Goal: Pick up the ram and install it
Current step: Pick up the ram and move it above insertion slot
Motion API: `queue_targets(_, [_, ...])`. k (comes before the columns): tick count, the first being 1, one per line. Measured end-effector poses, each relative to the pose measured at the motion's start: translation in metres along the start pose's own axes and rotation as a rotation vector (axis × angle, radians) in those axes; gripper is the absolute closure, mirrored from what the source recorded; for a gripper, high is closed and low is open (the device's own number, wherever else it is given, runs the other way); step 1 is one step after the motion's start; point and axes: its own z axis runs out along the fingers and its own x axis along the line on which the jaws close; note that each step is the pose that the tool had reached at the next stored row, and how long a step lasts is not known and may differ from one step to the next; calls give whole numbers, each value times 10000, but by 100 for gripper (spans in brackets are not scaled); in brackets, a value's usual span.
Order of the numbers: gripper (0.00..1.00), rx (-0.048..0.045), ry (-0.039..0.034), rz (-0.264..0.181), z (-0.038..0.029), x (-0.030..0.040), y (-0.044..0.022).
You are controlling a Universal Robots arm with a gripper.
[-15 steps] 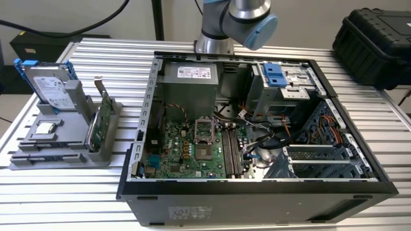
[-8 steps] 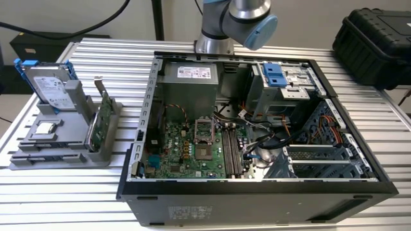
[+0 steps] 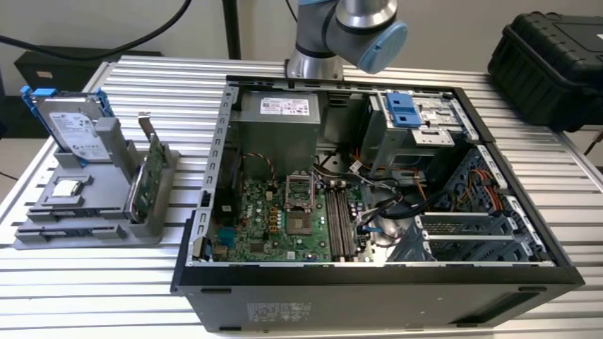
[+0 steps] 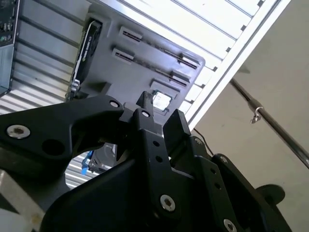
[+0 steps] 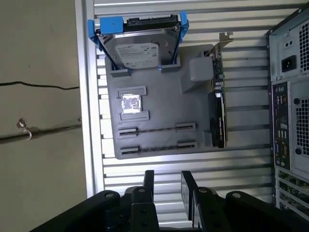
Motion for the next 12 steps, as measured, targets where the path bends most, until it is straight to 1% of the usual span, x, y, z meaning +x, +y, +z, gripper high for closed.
queue_targets(12, [0, 10, -29, 587, 0, 0, 0])
